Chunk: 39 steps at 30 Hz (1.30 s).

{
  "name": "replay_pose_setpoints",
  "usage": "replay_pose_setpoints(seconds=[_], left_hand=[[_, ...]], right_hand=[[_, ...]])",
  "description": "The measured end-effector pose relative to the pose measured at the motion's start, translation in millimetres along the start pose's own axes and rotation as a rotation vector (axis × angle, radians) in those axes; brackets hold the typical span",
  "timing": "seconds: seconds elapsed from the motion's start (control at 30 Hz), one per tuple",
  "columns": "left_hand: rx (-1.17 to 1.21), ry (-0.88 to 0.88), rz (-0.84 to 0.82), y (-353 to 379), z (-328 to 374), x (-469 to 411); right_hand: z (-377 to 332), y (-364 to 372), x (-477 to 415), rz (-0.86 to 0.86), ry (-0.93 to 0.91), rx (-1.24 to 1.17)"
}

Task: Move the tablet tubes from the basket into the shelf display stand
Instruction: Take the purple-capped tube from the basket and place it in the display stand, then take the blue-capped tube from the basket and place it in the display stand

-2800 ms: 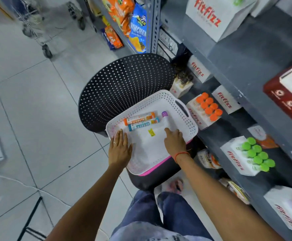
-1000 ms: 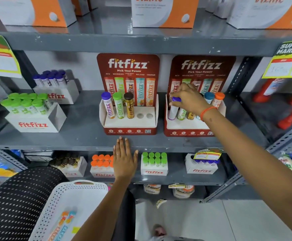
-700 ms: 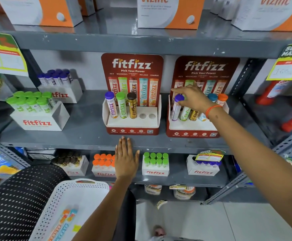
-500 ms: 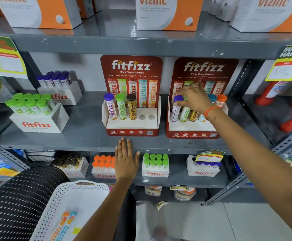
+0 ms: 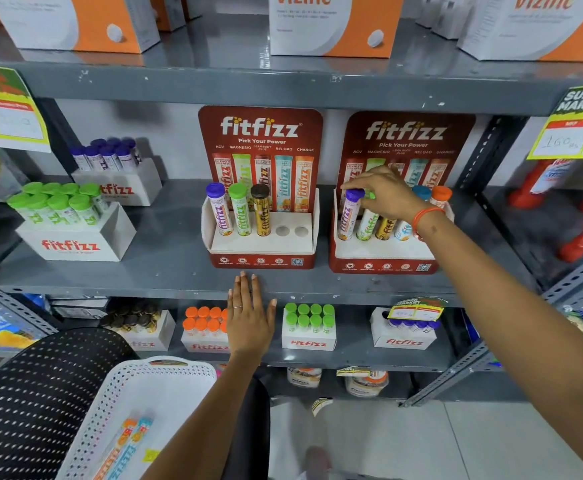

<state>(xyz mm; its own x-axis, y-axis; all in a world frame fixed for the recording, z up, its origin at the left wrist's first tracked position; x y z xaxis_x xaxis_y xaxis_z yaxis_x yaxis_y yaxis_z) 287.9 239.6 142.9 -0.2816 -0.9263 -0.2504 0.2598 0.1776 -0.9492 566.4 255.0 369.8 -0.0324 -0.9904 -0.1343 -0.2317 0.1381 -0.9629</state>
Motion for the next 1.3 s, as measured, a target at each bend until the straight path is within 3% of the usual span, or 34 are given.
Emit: replay_pose_setpoints(seconds=[0.17,0.43,0.63,0.77,0.83,0.93,1.03,1.3], left_hand=[[0.002,-0.009,-0.013,-1,1,0],[0.011,-0.010,-0.023,-3,1,1],[0.018,0.000,-0.040,-5,1,1],[0.075,0.000,-0.002,-18,-1,3],[0.131,-0.036,0.065,-28,-10,10],[0.158,-0.103,0.171,-38,-40,37],[0.176,-0.282,0.209,-37,-87,91],[0.029,-0.854,0.040,-13,-198,277]], right_hand=[[-7,1,-1,0.020,0.088,0.103],[-7,4,3,0.052,0.004,0.064],[-13,10,7,0.004,0.047,0.134],[-57,25,23,0.416,-0.062,-0.032],[-93,51,34,0.504,-0.125,-0.218],[-149,115,51,0.452,-0.226,-0.371],[-203,185,69,0.332,-0.316,-0.466],[-336,349,129,-0.211,-0.536,-0.488]])
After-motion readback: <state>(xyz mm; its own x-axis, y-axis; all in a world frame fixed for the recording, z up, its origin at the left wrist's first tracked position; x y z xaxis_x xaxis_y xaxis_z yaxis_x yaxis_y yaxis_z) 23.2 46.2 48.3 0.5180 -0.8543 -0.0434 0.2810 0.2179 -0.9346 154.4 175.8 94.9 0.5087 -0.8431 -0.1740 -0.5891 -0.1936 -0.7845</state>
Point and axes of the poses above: each hand's wrist, its own x-axis away from the middle knuckle, its own y-axis out of the palm, z = x × y, the point moved 2 cm from there along -x, towards the middle knuckle, and after that the axes turned 1 degree about z, right-handed, at the moved point
